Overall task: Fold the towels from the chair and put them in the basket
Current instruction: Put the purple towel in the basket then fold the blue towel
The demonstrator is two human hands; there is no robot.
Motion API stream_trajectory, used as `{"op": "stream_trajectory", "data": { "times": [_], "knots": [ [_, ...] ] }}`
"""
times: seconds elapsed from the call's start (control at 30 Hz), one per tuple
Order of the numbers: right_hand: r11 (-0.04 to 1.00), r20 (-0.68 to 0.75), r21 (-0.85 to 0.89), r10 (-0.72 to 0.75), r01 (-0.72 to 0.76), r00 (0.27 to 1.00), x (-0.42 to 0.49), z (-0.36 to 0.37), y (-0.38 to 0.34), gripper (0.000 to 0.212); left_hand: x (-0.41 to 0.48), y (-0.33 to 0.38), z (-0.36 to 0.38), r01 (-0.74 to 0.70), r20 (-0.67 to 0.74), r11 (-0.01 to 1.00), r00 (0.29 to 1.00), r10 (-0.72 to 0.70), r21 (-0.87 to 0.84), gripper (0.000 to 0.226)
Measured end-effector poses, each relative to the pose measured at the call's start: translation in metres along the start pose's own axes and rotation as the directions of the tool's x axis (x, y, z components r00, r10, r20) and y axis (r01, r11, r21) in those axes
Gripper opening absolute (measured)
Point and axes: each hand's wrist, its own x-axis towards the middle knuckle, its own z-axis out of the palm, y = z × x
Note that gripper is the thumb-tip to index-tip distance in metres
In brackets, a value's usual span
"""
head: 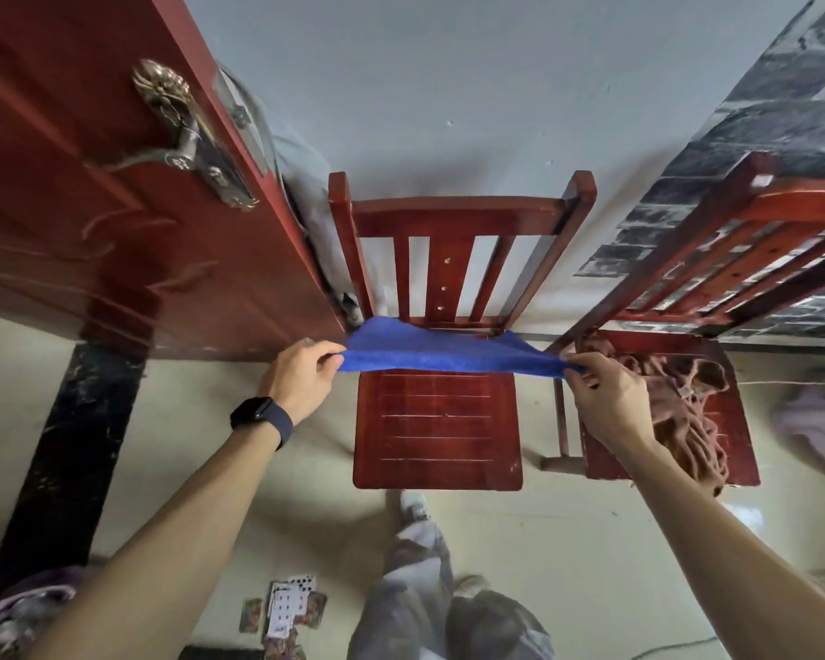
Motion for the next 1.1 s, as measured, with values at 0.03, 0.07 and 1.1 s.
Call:
{"op": "stream_trajectory", "data": {
  "times": [0.03, 0.07, 1.1],
  "knots": [
    [1.000, 0.007, 0.005, 0.006, -0.006, 1.000, -0.003, 0.003, 0.001, 0.017, -0.004, -0.003, 0.005, 0.021, 0.017, 1.000, 1.000, -0.021, 0.003, 0.020],
    [1.000, 0.025, 0.005, 0.011, -0.011, 1.000, -0.006, 0.005, 0.003, 0.016, -0.009, -0.007, 0.010, 0.047, 0.041, 0.999, 0.998, -0.048, 0.015, 0.021],
    [0.927, 0.198, 0.006, 0.366, -0.374, 0.909, 0.132, 0.257, 0.105, 0.026, 0.164, -0.120, 0.235, 0.382, 0.035, 0.924, 0.924, -0.381, -0.024, 0.012]
  ]
}}
